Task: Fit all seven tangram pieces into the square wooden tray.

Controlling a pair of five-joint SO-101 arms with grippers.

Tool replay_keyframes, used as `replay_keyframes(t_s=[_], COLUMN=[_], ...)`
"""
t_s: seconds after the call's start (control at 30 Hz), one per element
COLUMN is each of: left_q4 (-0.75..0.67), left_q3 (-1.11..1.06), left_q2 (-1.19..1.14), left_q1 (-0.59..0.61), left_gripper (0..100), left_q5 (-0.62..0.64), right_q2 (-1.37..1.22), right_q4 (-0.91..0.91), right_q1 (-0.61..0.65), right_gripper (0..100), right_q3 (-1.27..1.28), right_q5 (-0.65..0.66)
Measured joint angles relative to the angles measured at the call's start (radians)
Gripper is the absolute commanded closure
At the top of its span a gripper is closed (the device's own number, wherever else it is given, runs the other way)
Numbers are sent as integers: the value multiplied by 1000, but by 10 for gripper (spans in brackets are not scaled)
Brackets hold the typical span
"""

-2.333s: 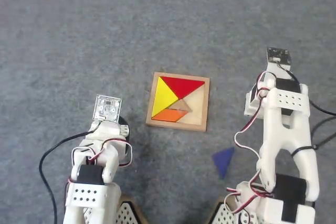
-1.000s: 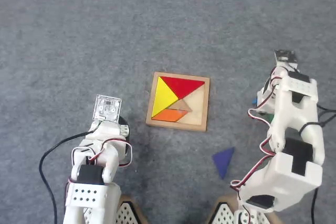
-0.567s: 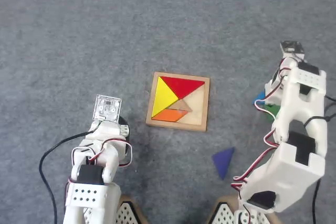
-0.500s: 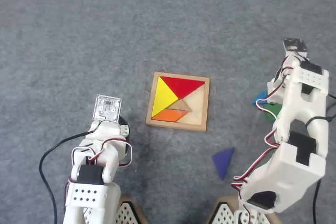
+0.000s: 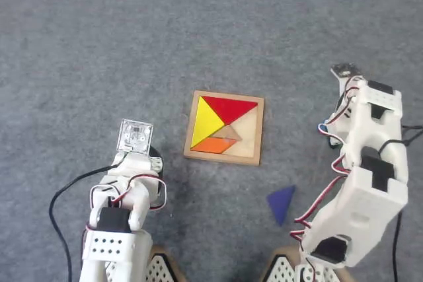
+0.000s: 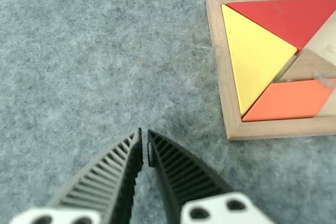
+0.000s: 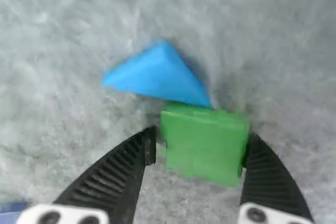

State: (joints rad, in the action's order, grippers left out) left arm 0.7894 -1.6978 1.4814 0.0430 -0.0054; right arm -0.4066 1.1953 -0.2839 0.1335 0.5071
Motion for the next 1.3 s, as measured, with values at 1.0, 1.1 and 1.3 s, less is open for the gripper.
replay_keyframes(t_s=[1.0, 1.1, 1.3], left_q4=[0, 0, 0], left_q3=[0, 0, 0], left_q2=[0, 0, 0], left_q1=[0, 0, 0], left_gripper=[985, 985, 985], left_q5=[0, 0, 0], right_q2=[44, 83, 95], right_q4=[129, 130, 140], right_q1=[189, 292, 532], right_gripper=[898, 898, 898], right_q3=[-72, -72, -172], right_q5=[-49, -52, -58])
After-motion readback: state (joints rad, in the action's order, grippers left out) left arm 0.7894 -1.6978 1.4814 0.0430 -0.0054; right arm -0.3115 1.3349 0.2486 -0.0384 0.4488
